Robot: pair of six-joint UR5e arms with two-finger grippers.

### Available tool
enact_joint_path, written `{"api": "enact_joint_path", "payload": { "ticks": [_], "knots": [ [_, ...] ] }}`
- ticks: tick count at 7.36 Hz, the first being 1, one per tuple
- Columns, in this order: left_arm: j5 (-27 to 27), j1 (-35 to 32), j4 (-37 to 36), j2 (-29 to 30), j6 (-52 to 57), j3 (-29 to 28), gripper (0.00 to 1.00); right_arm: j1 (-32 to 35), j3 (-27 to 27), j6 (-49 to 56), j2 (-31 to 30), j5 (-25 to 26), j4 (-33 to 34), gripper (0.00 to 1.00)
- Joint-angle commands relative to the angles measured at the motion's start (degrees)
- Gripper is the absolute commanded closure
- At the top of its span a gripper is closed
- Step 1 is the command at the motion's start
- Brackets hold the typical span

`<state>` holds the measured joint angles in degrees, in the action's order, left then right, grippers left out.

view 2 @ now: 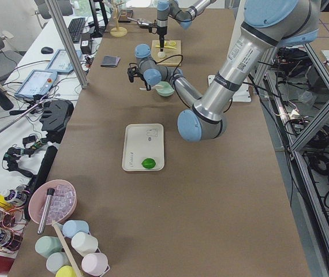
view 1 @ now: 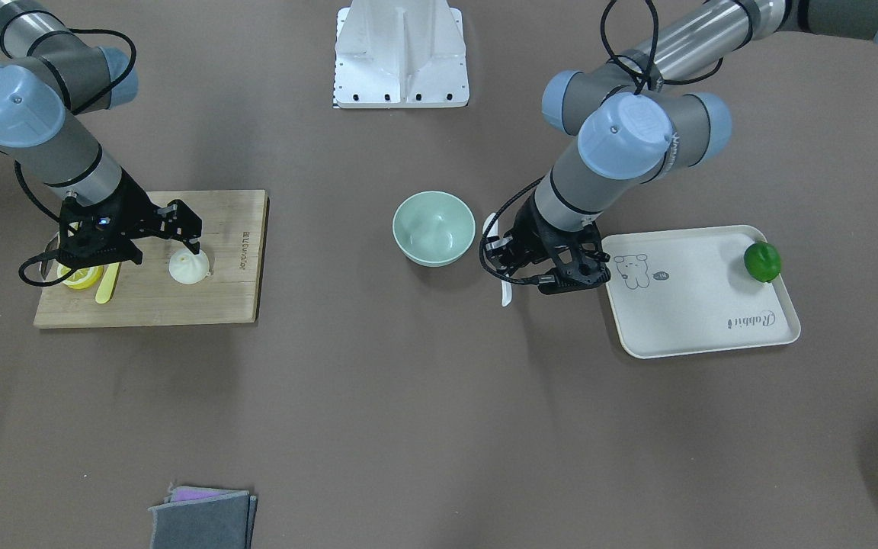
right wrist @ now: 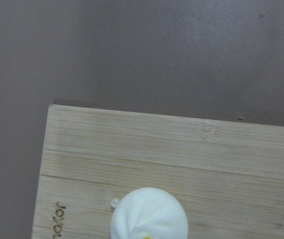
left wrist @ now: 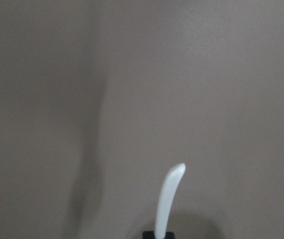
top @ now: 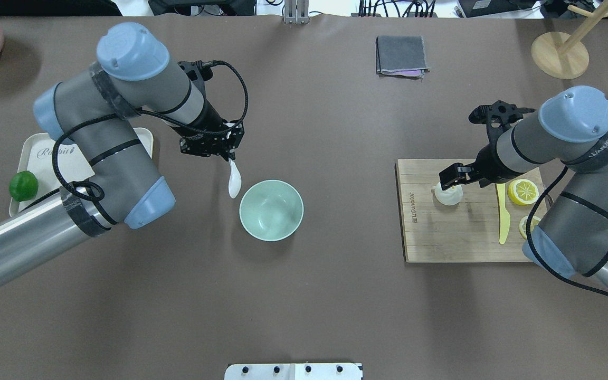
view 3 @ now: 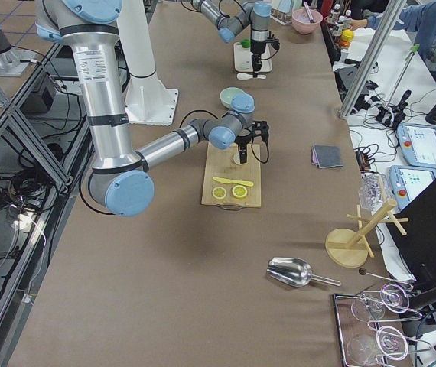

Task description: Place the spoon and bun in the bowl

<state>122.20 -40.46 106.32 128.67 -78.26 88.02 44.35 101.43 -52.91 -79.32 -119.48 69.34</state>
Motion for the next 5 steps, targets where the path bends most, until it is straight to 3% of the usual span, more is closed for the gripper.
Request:
{"api": "enact_joint_path", "payload": {
  "ticks": [1,2,3,4,5],
  "knots": [
    [-3.1,3.9,0.4,1.3,-1.9,-0.2,1.00,-1.1,-0.8,0.0,0.0,0.7,-0.1,0.18],
    [-4.8,4.7,0.4,1.7,-1.9,-0.1,1.00,-1.5,-1.1,0.0,0.0,1.1,-0.2,0.21],
    [-4.8,4.9,0.4,1.7,-2.0,-0.1,1.00,-1.8,-1.1,0.0,0.0,1.2,-0.3,0.31],
    [-5.7,5.4,0.5,1.5,-1.9,-0.1,0.19,-1.9,-1.1,0.0,0.0,1.1,-0.3,0.56],
    [-5.9,5.4,0.4,1.5,-2.0,0.4,0.02,-2.0,-1.1,0.1,0.0,1.1,-0.3,0.75]
  ]
}}
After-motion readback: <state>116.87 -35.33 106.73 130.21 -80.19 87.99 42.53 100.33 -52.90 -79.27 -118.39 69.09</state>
